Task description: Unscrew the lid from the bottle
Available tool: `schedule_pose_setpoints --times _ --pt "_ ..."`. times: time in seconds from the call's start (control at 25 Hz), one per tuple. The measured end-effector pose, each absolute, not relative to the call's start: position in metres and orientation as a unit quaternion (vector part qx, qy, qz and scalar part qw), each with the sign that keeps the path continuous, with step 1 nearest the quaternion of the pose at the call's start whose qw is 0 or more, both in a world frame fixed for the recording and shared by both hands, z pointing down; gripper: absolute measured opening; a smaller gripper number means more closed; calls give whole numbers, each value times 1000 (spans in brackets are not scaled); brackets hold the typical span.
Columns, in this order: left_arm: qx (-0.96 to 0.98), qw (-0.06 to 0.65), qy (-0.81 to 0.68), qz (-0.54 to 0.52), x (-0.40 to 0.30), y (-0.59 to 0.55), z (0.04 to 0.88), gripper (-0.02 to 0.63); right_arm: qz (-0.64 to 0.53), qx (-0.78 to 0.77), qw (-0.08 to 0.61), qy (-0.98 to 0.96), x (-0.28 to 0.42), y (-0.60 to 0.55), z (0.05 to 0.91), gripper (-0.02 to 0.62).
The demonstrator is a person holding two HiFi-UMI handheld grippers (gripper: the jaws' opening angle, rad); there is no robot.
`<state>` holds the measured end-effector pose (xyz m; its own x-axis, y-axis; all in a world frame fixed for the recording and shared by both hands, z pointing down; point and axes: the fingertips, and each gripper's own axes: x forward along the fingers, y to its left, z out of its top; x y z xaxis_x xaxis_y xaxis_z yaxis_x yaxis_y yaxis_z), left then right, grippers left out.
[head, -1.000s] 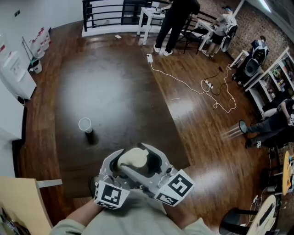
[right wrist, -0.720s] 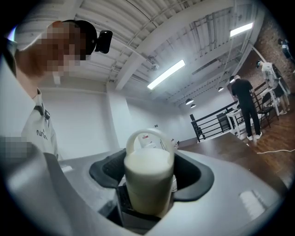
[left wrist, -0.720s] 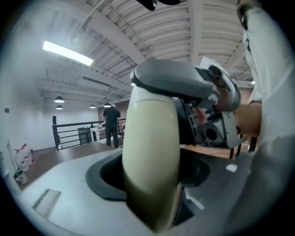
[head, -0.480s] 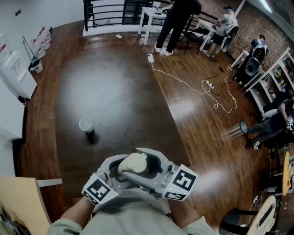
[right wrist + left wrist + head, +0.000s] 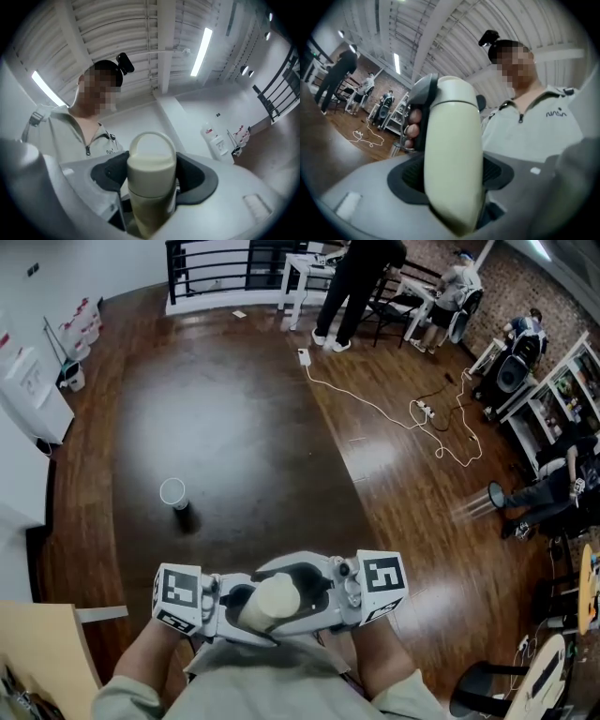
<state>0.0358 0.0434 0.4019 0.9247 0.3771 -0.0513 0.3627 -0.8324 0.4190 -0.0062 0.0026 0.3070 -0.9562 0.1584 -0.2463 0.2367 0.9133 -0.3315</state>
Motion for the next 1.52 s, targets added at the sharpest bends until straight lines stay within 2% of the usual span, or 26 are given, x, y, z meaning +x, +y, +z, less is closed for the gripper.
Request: schedule_pose_setpoints --times 0.48,0.8,0.96,1.12,1.24,1.52 --pt "968 201 152 22 42 34 409 318 -167 82 107 977 -3 -4 308 302" --pt "992 115 11 43 47 3 411 318 -135 -33 96 986 4 -29 309 359" --pt "990 62 -115 54 42 -22 401 318 -116 -115 86 983 3 -42 311 362" --pt "973 4 -224 57 28 -52 403 318 -83 -202 35 975 -7 -51 322 362" --pt "948 -28 -302 93 18 -71 410 318 -90 -245 36 965 -12 -57 328 362" --pt "921 -68 -357 137 10 -80 429 318 -135 -301 41 943 -10 -70 342 361"
